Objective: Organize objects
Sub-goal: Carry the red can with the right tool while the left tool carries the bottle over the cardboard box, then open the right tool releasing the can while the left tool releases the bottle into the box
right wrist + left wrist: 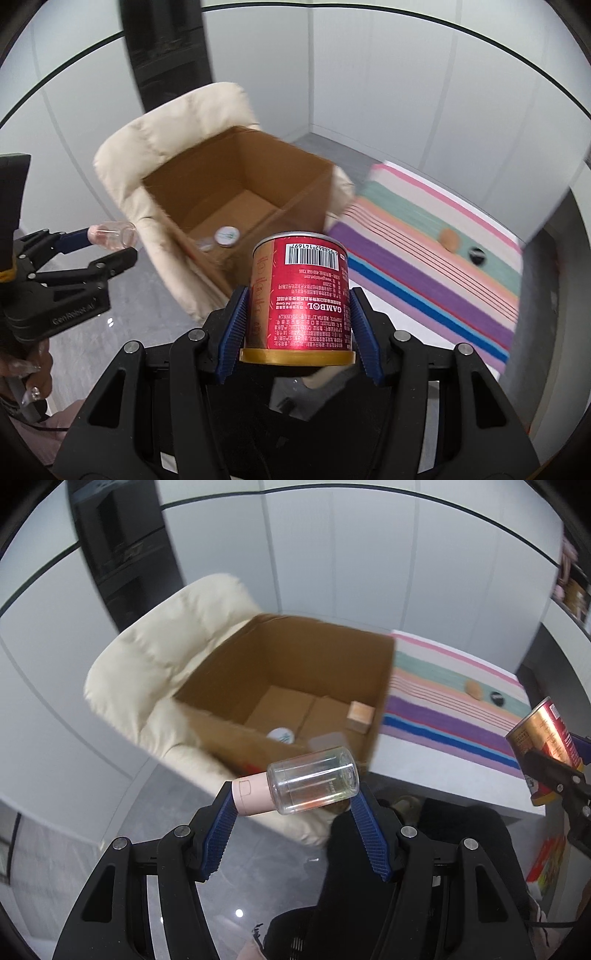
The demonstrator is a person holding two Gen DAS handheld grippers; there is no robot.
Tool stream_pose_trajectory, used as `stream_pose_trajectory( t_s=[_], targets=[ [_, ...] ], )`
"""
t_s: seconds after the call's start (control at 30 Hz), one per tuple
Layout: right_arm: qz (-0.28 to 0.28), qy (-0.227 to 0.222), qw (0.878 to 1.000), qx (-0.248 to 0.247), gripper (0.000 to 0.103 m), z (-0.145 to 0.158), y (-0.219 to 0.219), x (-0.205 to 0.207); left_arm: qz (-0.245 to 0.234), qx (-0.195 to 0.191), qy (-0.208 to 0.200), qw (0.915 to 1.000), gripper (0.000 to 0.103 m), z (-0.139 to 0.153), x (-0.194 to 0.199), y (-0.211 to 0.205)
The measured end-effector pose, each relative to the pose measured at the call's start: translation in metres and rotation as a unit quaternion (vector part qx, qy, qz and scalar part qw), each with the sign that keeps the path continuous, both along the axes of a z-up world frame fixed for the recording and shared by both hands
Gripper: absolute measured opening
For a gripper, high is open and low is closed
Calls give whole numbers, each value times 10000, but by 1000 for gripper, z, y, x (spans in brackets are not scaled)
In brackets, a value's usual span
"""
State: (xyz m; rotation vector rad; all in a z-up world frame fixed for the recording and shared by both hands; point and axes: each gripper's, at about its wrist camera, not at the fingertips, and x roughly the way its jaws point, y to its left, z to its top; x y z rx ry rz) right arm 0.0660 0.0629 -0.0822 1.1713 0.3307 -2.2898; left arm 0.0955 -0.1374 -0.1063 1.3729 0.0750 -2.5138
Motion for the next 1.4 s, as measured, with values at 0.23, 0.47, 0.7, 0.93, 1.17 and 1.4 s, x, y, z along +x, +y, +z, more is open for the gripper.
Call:
stream_pose_trajectory(
  t_s=[0.23, 0.47, 0.7, 0.93, 1.17, 1.4],
  targets=[
    [402, -120, 9991, 74, 56, -11, -39, -2, 222, 105, 2, 9997, 64, 1, 0, -19],
    [486, -169, 9985, 164, 56, -20, -54, -16, 256, 326, -140, 9990, 64, -6, -13, -30],
    [715, -83, 9970, 295, 56, -25, -88, -49, 329, 382, -53, 9987, 64, -6, -62, -61],
    [835, -379, 9956, 175, 56, -39, -131, -106, 626, 424, 8, 9971, 64, -25, -125, -98],
    [748, -628, 9947, 322, 56, -73, -169, -148, 874, 336, -3, 9956, 64, -44, -161, -123],
    [707, -795, 9939, 286, 56, -90, -179, -160, 922, 449, -63, 9947, 64, -54, -164, -134]
  ],
)
